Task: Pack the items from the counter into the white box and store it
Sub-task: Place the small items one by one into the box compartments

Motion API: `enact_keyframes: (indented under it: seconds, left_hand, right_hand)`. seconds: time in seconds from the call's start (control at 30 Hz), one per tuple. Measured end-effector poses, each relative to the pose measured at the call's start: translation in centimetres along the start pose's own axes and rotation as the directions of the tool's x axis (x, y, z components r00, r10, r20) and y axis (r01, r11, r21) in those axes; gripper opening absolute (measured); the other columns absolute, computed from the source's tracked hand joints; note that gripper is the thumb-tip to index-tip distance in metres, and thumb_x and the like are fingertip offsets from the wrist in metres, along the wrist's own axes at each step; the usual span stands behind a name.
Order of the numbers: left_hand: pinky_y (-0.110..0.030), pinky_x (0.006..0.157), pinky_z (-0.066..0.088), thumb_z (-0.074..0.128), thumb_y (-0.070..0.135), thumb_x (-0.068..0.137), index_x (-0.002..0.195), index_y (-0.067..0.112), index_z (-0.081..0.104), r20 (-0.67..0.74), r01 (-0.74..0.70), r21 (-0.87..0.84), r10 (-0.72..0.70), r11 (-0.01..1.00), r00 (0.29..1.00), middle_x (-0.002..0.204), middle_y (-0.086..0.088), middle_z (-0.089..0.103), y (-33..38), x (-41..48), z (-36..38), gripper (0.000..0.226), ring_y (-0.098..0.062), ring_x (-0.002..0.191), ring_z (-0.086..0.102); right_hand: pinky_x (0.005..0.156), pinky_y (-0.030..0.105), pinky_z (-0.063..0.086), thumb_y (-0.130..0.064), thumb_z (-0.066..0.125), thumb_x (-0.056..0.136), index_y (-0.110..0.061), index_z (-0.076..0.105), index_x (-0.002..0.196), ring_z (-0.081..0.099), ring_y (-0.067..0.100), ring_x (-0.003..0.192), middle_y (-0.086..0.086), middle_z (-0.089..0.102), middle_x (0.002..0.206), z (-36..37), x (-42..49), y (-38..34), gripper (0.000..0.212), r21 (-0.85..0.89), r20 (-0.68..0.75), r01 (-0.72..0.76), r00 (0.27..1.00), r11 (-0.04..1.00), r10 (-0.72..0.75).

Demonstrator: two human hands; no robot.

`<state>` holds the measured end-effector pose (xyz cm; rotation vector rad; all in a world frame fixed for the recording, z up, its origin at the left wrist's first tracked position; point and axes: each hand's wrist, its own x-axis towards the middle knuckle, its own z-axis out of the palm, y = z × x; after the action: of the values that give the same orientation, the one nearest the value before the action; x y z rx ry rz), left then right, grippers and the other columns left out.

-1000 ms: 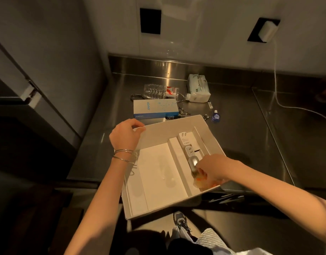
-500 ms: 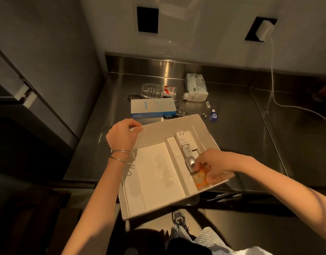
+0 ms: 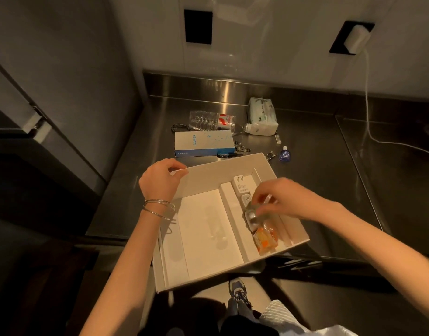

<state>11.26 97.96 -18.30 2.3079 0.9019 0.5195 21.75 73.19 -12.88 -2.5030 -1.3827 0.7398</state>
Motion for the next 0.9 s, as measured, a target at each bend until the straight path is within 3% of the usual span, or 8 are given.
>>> enact_keyframes:
  seconds: [0.1,0.2,0.3,0.4,0.47,0.67,0.8,0.9]
  left_hand:
    - [-0.024,0.069,0.046,0.064,0.034,0.082,0.091,0.023,0.07,0.0,0.005,0.008,-0.005,1.0,1.0,0.093,-0.001,0.071,0.1,-0.1,-0.1,0.015,-0.014,0.082,0.059]
    - [-0.02,0.064,0.042,0.065,0.033,0.082,0.088,0.024,0.07,-0.004,0.009,0.013,-0.009,1.0,1.0,0.091,0.001,0.07,0.2,-0.2,-0.1,0.012,-0.009,0.078,0.054]
    - [-0.014,0.058,0.036,0.066,0.032,0.081,0.085,0.025,0.07,-0.013,0.007,0.017,-0.006,1.0,1.0,0.087,0.003,0.069,0.3,-0.1,-0.1,0.009,-0.006,0.076,0.051]
    - [-0.013,0.057,0.034,0.066,0.032,0.081,0.085,0.027,0.07,-0.006,0.014,0.04,-0.014,0.999,1.0,0.087,0.004,0.069,0.2,-0.1,-0.1,0.008,-0.007,0.078,0.053]
    - [-0.014,0.059,0.037,0.066,0.032,0.08,0.083,0.028,0.069,-0.006,0.023,0.053,-0.023,0.998,1.0,0.087,0.005,0.069,0.1,0.0,0.0,0.006,-0.009,0.079,0.055]
    - [-0.012,0.061,0.037,0.068,0.031,0.079,0.083,0.028,0.07,-0.017,0.012,0.077,-0.011,0.997,1.0,0.085,0.005,0.069,0.2,0.1,0.2,0.006,-0.008,0.078,0.056]
    - [-0.011,0.059,0.035,0.068,0.03,0.078,0.083,0.025,0.071,-0.035,0.025,0.092,-0.021,0.995,0.999,0.085,0.004,0.069,0.4,0.2,0.3,0.008,-0.008,0.078,0.056]
    - [-0.011,0.06,0.036,0.068,0.03,0.078,0.083,0.024,0.071,-0.048,0.039,0.101,-0.035,0.994,0.998,0.084,0.005,0.068,0.5,0.2,0.3,0.008,-0.007,0.078,0.055]
  right_hand:
    - [0.073,0.013,0.052,-0.023,0.063,0.085,-0.021,0.067,0.097,0.061,-0.001,0.08,-0.011,0.065,0.092,-2.9,1.0,1.0,0.013,0.064,-0.21,0.072,0.976,0.995,-0.057]
    - [0.068,0.0,0.044,-0.018,0.062,0.085,-0.018,0.068,0.096,0.06,-0.002,0.075,-0.011,0.062,0.085,-4.8,2.8,2.9,0.012,0.142,-0.314,0.062,0.949,0.988,-0.014]
    - [0.066,0.003,0.043,-0.015,0.061,0.086,-0.013,0.069,0.097,0.057,0.003,0.075,-0.005,0.063,0.086,-5.9,5.4,5.2,0.013,0.18,-0.356,0.033,0.934,0.983,0.034]
    - [0.077,0.02,0.046,-0.008,0.06,0.086,-0.006,0.068,0.098,0.06,0.014,0.085,0.003,0.066,0.093,-6.1,8.6,7.8,0.014,0.186,-0.308,-0.01,0.949,0.982,0.068]
    - [0.081,0.029,0.049,-0.005,0.061,0.084,-0.005,0.068,0.098,0.063,0.022,0.091,0.009,0.068,0.097,-5.8,10.9,9.7,0.015,0.094,-0.221,-0.055,0.972,0.994,0.074]
    - [0.084,0.035,0.052,-0.002,0.07,0.075,-0.014,0.062,0.112,0.061,0.029,0.101,0.011,0.065,0.113,-4.2,14.8,14.4,0.04,-0.198,0.04,-0.198,0.977,0.96,0.21]
    - [0.087,0.04,0.047,-0.007,0.067,0.078,-0.014,0.062,0.108,0.058,0.029,0.105,0.011,0.065,0.109,-3.0,15.3,15.7,0.032,-0.369,0.014,-0.204,0.974,0.907,0.225]
    - [0.078,0.035,0.048,-0.008,0.063,0.08,-0.014,0.065,0.098,0.062,0.029,0.095,0.011,0.068,0.101,-2.8,15.3,16.2,0.019,-0.377,-0.041,-0.178,0.984,0.909,0.175]
